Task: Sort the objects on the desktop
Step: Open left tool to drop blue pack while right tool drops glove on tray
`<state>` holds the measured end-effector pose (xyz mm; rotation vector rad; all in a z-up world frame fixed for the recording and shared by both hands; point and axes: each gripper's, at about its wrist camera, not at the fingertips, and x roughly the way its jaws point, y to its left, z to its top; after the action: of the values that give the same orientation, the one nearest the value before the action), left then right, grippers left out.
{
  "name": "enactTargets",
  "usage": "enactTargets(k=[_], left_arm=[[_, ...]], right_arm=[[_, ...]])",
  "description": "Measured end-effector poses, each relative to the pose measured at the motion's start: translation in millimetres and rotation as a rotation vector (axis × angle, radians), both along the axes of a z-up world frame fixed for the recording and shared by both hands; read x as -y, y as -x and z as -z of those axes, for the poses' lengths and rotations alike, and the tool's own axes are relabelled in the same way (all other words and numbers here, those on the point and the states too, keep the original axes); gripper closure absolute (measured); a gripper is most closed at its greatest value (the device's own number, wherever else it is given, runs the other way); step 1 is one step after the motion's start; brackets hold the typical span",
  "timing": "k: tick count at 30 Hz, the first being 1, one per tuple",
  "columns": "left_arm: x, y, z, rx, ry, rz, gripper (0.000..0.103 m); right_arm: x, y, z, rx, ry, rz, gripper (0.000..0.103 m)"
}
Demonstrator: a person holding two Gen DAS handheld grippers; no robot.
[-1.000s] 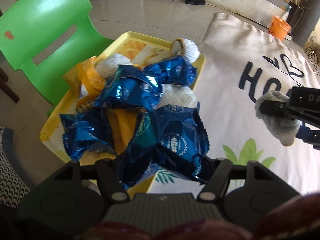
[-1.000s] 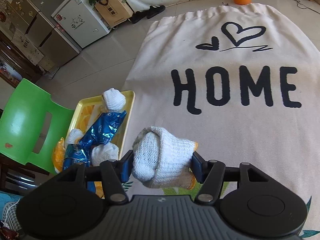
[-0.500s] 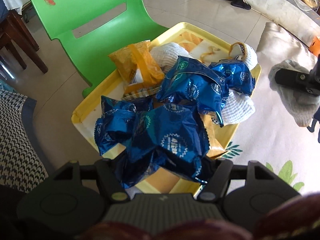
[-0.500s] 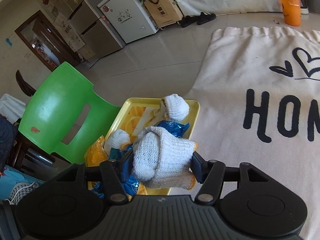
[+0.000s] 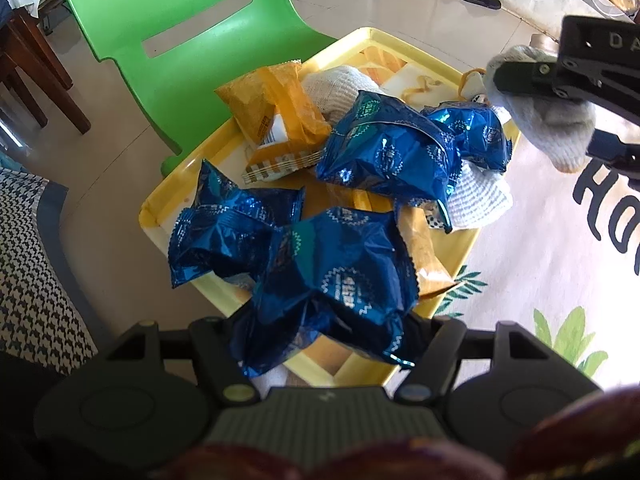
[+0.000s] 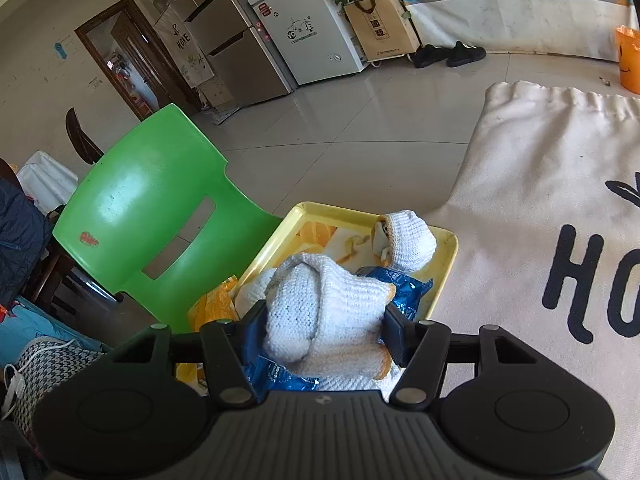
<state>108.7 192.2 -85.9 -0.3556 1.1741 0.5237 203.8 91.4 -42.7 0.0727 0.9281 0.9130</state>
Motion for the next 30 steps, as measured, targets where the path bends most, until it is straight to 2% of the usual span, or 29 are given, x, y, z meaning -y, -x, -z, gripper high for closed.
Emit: enactTargets(k=[3,6,13,19,23,26,27,30], left_arm=[[0,1,5,-0.021,-0.006,-0.001,0.035],[-2,0,12,-0.047,0.021,-0.009,0.035],[-11,-6,22,-0.063,0.049,-0.054,0.035],[-16,-12,26,-0.061,0.054,-0.076,0.035],[-16,-17,27,-0.053,0.051,-0.078,0.034],[-16,-20,27,-0.053,0.054,-0.086,0.032],[-15,-21,27,-0.053,0.047,-0.084,0.032],[-10,-23,24,-0.064,0.009,-0.074,0.021]], right_arm=[[-11,-2,2,0.016,-0.007,-0.027,0.043],[-24,-6,6,0.032,-0.005,-0.048,0.043],[-48,-16,21,0.019,-0.009,-0.085,0.043],[-61,-26,41,-0.018,-0.011,-0.051,0.043],[-71,-29,46,0.007,-0.013,-0.052,0.043],[-80,-28,49,0.042,-0.001,-0.055,0.039],[-81,-28,50,0.029,-0.009,-0.055,0.038],[-85,-30,54,0.014,-0.002,-0.037,0.030]])
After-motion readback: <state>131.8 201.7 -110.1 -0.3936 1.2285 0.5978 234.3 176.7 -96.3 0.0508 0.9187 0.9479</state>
